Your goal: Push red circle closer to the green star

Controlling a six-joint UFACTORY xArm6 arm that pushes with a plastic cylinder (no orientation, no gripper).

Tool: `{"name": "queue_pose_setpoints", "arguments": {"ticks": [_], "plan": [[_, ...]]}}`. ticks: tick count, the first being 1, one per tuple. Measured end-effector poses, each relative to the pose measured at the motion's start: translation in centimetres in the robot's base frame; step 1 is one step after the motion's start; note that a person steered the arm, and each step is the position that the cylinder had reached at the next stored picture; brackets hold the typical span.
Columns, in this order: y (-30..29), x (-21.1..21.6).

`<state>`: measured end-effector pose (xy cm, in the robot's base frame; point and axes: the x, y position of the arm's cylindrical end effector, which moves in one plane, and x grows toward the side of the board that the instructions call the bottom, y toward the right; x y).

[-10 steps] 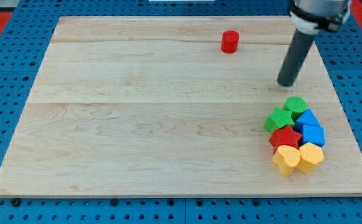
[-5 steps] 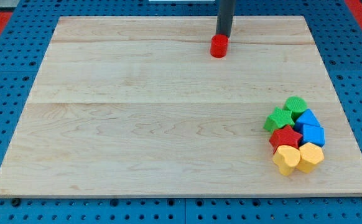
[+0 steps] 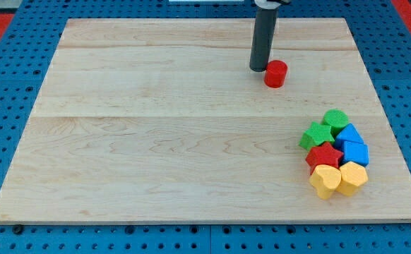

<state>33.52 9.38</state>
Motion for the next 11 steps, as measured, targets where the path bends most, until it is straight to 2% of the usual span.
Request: {"name": "queue_pose_setpoints", "arguments": {"ticks": [5,11], "plan": [[6.6,-0.3],[6.7,8.0]]}}
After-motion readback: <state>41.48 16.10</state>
